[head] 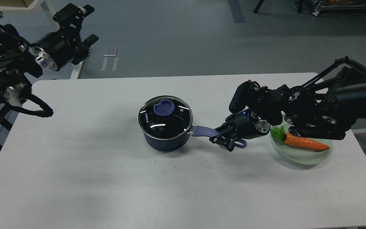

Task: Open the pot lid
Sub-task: 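Reach the left gripper over the pot and grasp the purple lid knob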

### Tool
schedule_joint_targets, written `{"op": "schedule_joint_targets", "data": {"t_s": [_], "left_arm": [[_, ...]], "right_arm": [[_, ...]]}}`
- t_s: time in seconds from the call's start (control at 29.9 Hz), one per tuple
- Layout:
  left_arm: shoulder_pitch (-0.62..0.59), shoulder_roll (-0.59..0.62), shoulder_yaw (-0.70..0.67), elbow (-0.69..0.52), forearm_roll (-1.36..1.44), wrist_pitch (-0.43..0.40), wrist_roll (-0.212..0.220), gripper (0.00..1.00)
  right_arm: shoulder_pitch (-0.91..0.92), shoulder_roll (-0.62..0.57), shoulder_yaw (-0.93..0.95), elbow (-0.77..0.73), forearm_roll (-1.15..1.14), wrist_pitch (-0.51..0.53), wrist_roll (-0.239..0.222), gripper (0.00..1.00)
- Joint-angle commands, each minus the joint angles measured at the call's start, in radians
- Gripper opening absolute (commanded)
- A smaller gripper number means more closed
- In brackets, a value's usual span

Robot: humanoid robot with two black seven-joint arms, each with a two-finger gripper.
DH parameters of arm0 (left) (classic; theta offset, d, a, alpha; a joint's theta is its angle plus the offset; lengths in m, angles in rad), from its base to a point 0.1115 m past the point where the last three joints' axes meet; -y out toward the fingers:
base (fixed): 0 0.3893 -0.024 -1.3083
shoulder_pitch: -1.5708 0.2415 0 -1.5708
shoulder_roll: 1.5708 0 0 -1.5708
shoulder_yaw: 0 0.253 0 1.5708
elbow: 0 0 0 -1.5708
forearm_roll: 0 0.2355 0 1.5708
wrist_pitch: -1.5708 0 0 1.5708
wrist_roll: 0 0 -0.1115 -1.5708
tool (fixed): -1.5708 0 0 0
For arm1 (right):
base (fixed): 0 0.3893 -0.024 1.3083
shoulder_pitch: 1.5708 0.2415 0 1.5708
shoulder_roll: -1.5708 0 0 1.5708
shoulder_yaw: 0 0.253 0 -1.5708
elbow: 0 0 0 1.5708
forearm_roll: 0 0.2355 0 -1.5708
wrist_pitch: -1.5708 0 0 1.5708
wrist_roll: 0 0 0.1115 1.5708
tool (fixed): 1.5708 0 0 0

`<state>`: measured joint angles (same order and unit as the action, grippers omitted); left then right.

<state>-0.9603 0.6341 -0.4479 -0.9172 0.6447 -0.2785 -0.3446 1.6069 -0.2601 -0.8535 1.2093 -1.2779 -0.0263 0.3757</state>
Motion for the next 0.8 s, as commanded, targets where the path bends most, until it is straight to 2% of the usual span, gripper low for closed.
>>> {"op": "schedule_joint_targets", "data": {"t_s": [0.0,0.13,0.23,0.4,0.57,0.77], "left_arm": [[-0.003,-0.016,0.002,-0.141,0.284,0.051,-0.004,0.99],[-0.002,-0.053,0.015,-0.232,0.634,0.068,-0.01,0.99],[-0.006,-0.073,0.057,-0.242,0.832,0.087,-0.01,0.99],[-0.035,-0.094,0.222,-0.233,1.094,0.22,-0.017,0.99],[-0.08,-0.097,0.411,-0.19,1.164,0.354,-0.025,0.99],[-0.08,-0.137,0.472,-0.157,1.165,0.387,-0.021,0.99]], "right_arm": [[-0.001,-0.001,0.001,-0.001,0.0,0.0,0.0,0.2],[-0.001,-0.001,0.001,-0.001,0.0,0.0,0.0,0.2],[0.001,-0.001,0.002,-0.001,0.0,0.0,0.002,0.2],[0.001,-0.004,0.002,0.0,0.0,0.002,0.002,0.2],[0.001,-0.002,0.002,-0.001,0.0,0.002,0.003,0.2],[0.001,-0.004,0.002,-0.001,0.0,0.002,0.003,0.2]]}}
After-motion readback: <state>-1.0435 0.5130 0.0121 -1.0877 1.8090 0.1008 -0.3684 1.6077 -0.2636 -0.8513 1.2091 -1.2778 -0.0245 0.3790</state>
